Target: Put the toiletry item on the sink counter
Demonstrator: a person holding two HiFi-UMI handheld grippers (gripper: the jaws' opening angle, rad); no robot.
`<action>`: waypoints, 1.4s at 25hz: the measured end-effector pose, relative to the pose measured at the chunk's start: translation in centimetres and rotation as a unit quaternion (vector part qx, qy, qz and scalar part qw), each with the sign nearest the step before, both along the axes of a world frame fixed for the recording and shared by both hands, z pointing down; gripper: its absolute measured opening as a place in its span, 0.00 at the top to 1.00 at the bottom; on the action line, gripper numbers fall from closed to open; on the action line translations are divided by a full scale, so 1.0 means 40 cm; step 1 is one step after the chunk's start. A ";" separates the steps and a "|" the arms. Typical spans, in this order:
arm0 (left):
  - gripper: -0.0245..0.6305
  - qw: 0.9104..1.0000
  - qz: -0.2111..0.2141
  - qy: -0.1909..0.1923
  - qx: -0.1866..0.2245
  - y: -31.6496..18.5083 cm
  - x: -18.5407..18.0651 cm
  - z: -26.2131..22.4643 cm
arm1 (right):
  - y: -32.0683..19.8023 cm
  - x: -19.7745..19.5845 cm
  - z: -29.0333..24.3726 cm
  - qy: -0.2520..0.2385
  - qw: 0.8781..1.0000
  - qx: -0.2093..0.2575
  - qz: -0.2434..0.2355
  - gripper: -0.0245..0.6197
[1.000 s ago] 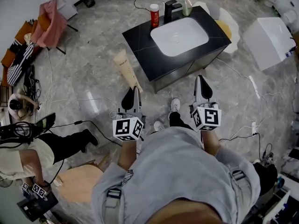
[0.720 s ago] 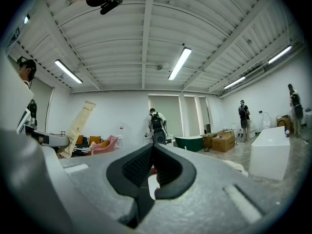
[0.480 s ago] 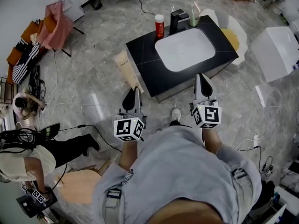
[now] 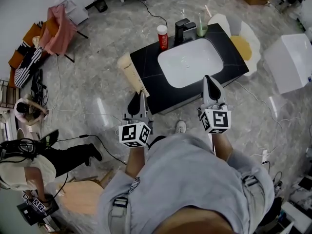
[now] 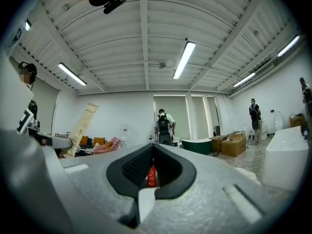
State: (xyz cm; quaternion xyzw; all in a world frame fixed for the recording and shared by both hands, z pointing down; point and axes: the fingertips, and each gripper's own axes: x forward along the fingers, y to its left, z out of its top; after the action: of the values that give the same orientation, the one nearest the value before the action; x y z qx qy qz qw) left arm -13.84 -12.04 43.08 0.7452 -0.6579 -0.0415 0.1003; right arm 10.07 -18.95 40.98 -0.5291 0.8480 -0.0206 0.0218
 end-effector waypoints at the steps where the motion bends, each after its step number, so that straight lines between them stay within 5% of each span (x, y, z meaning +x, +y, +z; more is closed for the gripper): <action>1: 0.91 1.000 -0.001 0.000 -0.002 -0.012 0.008 0.003 | -0.011 0.007 0.005 0.002 1.000 -0.001 -0.002 0.95; 13: 0.91 1.000 0.006 -0.010 -0.005 -0.093 0.038 -0.010 | -0.087 0.035 0.017 -0.012 1.000 -0.009 0.002 0.95; 35: 0.91 0.999 0.045 0.006 -0.029 -0.201 -0.081 0.040 | -0.144 -0.085 -0.012 -0.007 0.999 -0.001 0.034 0.95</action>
State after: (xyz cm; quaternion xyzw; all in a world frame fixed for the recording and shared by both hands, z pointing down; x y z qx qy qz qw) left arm -17.07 -20.07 44.70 0.7704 -0.6242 -0.0222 0.1279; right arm 6.66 -24.69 40.49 -0.5578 0.8291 -0.0250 0.0280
